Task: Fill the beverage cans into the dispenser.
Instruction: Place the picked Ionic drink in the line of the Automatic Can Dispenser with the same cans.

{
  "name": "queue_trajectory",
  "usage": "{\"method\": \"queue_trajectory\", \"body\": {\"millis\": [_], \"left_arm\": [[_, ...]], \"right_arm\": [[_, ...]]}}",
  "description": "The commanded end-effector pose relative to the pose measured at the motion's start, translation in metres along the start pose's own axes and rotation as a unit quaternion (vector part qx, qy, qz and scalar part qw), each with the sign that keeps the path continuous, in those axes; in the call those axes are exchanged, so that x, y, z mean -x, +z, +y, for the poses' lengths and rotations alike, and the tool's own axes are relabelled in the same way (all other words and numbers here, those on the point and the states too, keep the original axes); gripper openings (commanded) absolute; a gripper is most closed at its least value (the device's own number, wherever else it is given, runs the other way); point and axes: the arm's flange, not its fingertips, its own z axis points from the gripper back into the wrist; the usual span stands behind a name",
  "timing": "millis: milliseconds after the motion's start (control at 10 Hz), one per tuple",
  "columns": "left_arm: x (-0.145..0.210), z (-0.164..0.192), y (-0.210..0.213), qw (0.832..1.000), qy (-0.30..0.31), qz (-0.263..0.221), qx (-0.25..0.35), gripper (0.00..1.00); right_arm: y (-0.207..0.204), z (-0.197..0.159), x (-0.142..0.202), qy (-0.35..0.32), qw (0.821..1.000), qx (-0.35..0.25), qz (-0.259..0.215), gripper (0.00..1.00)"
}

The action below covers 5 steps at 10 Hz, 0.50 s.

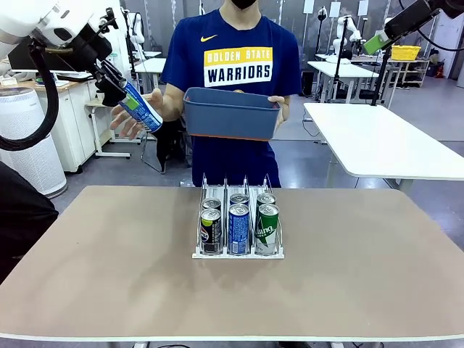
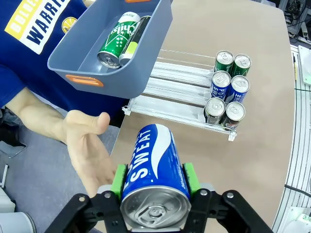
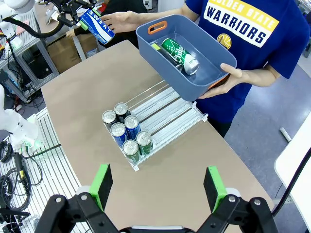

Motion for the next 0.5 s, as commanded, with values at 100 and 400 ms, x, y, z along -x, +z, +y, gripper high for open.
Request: {"method": "queue_trajectory", "body": {"millis": [100,400], "left_arm": [[-0.0002,0.0000,0.0017,1.000,-0.003,-0.001,-0.002,0.48],[-0.0002,0.0000,0.0017,1.000,-0.003,-0.001,-0.002,0.48]], "right_arm": [[-0.0002,-0.0001,0.0005,-0.001,1.000,0.000,0.000,1.00],[-0.0002,-0.0001,0.0005,-0.001,1.000,0.000,0.000,1.00]]}}
